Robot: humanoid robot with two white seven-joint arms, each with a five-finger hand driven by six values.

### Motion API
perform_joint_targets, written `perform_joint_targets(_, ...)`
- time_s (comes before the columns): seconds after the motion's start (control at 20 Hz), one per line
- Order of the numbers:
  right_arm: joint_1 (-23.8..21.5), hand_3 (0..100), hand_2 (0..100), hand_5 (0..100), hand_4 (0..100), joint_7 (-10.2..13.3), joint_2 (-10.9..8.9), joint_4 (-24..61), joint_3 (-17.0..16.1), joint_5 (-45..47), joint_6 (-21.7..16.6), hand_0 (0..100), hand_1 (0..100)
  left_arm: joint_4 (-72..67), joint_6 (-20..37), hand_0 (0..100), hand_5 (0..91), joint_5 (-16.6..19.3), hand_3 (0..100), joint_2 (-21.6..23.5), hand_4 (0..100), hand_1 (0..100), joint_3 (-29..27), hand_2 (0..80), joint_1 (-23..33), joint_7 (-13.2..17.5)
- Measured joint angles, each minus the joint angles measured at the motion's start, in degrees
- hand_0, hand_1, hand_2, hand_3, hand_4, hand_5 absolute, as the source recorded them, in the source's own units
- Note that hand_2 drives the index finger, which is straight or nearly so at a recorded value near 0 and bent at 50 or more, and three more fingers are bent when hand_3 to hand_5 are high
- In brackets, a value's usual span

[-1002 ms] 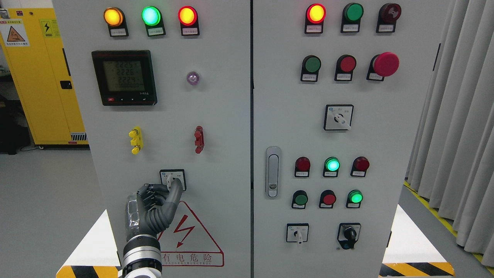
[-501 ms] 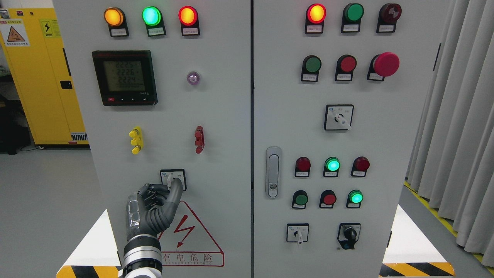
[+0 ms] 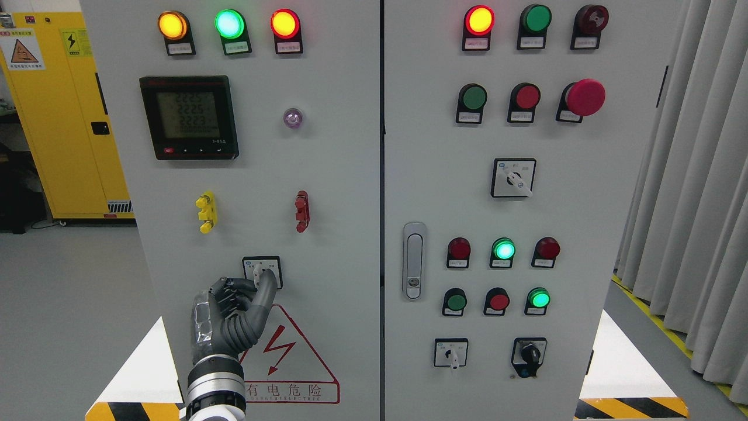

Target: Turn on light switch 1

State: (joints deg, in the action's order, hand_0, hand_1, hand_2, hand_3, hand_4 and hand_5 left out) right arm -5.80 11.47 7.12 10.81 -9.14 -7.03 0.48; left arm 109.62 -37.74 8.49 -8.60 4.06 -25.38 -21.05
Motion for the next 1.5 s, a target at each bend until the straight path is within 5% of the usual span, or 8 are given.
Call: perform_joint_targets(1.5, 0.0, 0, 4, 0, 0, 0.0, 0.00, 0.0, 0.0, 0.0, 0.0, 0, 50, -0.3, 0.1, 40, 81.4, -0.1, 94, 0.0, 81, 62, 0.2, 66.5, -0.1, 0.1)
